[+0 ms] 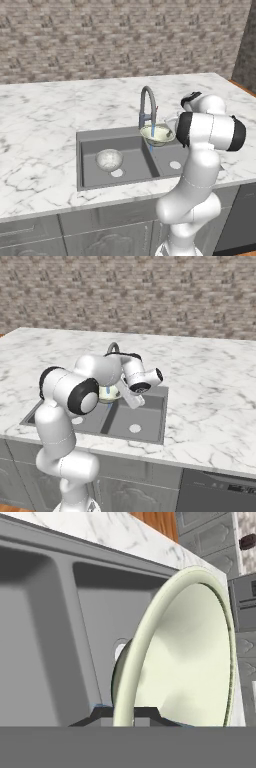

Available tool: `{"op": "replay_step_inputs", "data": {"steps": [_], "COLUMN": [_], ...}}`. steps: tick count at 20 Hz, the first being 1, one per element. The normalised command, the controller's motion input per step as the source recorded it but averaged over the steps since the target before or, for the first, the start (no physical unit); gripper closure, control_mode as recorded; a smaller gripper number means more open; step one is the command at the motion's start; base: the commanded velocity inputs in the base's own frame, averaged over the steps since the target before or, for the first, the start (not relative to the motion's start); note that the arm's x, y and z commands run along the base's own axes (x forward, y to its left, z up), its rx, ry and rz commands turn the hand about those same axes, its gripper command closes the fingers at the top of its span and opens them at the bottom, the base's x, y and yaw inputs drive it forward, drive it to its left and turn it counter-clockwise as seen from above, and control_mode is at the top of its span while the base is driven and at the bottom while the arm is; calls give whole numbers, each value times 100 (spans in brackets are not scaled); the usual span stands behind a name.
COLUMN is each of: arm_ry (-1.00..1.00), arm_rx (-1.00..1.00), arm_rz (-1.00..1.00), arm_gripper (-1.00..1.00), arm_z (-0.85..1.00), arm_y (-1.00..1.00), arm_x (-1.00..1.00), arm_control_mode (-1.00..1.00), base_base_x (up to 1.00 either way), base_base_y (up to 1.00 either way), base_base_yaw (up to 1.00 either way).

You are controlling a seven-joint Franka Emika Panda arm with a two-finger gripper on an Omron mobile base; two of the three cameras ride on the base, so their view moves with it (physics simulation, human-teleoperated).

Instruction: Rinse each bowl for a few seconds and place them down in the sink or on the counter.

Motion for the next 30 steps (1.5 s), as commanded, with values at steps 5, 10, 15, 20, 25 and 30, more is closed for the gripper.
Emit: {"op": "replay_step_inputs", "data": {"steps": [5,10,15,20,25,30], "arm_ry": [0,0,0,0,6,6], "arm_rx": [-4,0,7,4,0,-2], "arm_rz": [0,0,0,0,-6,-14], "arm_gripper": [100,100,100,100,100,100], "arm_z": [0,0,3,20,33,13], "arm_y": [41,12,-50,-60,-27,-34], "arm_x": [9,10,0,-11,-43,-69], "arm_control_mode": [-100,-100,-100,-100,-100,-100], "base_base_x": [0,0,0,0,0,0], "base_base_y": [0,0,0,0,0,0], "base_base_yaw": [0,0,0,0,0,0]}}
